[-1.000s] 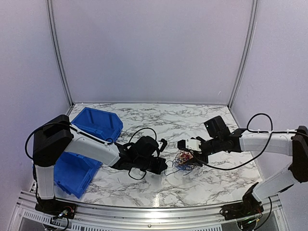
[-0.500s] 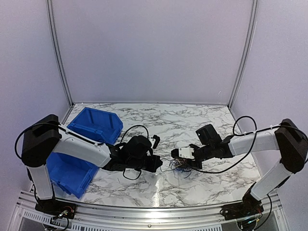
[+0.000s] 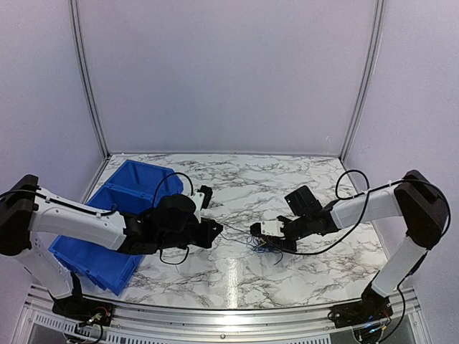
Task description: Untangle the cables
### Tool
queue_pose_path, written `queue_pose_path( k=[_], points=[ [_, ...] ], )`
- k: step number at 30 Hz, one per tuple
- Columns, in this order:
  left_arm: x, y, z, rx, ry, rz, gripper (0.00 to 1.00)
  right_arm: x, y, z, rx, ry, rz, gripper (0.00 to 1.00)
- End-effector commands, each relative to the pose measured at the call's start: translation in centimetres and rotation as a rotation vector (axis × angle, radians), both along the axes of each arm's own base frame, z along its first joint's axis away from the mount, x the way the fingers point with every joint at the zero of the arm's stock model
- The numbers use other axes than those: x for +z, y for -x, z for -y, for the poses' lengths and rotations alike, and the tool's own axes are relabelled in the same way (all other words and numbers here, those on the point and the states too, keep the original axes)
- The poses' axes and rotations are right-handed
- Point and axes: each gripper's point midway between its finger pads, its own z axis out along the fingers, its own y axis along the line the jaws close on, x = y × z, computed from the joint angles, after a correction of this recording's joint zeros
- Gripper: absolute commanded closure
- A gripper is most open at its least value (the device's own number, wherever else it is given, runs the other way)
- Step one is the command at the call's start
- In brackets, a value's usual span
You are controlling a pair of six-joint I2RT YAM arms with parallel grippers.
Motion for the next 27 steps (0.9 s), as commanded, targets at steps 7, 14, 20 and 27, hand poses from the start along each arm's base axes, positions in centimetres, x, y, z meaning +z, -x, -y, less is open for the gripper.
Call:
queue_pose_path(
  k=[7,14,20,27],
  points=[
    [9.4,-1.7,-7.5,0.214,-0.004,0.23,1.0,-1.3,-1.8,3.5,-0.139,0.058,-0.1,0.84],
    [14.4,-1.7,-11.4,0.3,-0.016,0.34,1.0,-1.9,-2.5,4.6,-0.175,0.071,-0.122,0.87],
    [15.6,-1.6,-12.6,0.326,-0.009,0.363,1.0,-2.2,-2.7,4.8,-0.189,0.084,-0.133,0.88],
    [11.8,-1.6,-11.1,0.285,-0.056,0.3,1.0,1.0,-3.4,4.3,-0.205,0.048,-0.11,0.7]
  ],
)
